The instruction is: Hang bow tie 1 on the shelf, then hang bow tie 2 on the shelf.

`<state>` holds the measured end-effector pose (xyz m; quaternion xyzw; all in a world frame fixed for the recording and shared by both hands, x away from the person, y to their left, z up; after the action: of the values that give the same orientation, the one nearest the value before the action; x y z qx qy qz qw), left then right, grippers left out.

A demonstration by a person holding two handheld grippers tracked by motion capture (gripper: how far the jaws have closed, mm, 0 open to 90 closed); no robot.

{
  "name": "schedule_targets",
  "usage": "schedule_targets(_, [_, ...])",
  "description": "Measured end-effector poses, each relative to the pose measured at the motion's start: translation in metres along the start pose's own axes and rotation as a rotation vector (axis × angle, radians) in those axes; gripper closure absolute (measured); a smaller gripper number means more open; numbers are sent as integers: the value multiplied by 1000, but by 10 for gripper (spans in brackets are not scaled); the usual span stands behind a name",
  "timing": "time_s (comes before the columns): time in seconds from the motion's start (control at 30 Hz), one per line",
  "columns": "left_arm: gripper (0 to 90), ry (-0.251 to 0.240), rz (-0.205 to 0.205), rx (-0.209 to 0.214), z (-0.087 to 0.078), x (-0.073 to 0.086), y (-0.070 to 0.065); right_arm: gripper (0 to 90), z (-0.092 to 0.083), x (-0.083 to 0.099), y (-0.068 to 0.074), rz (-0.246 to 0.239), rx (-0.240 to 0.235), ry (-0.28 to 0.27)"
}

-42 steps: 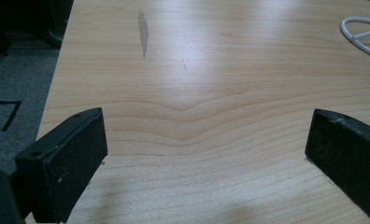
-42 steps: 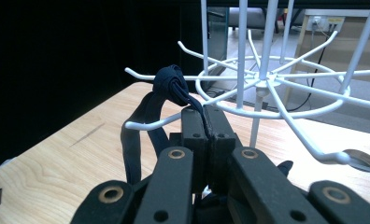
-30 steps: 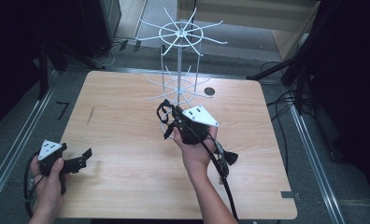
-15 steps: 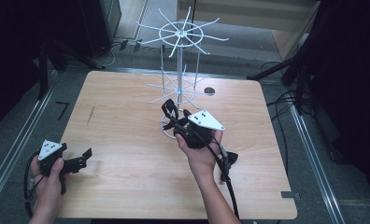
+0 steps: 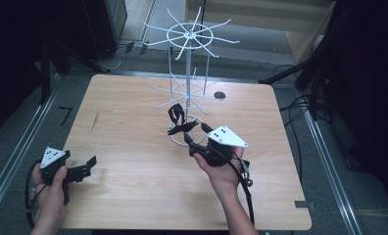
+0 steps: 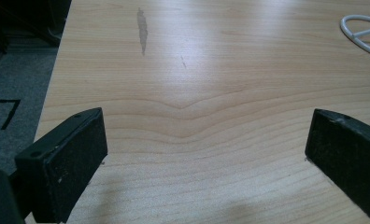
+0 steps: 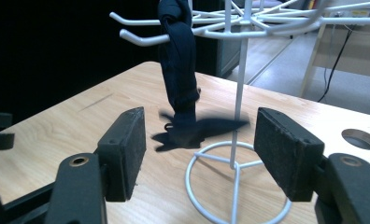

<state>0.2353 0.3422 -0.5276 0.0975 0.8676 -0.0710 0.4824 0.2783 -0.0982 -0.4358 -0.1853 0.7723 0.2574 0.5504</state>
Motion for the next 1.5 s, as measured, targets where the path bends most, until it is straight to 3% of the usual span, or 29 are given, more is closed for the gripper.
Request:
schedule_targets(0.47, [0, 0, 0, 1, 0, 0, 0, 336, -30, 20, -20, -11, 15, 9])
schedule_targets(0.9, [0, 4, 4, -1, 0, 0, -1, 335, -64, 41, -43, 19, 52, 13])
schedule_targets(1.5, [0, 4, 4, 0, -1, 0, 0, 339, -87, 64, -65, 64, 108, 38])
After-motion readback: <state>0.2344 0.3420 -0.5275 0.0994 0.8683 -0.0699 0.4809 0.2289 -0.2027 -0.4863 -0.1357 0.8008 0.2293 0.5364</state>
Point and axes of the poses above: each handheld gripper's, and its own axes: z roughly forward along the jaws, x roughly out of its underside, y roughly to its left, the point moved 1 cm from there along z, roughly forward along the jaws, and after that the axes turned 6 degrees about z, right-handed, at the moved point
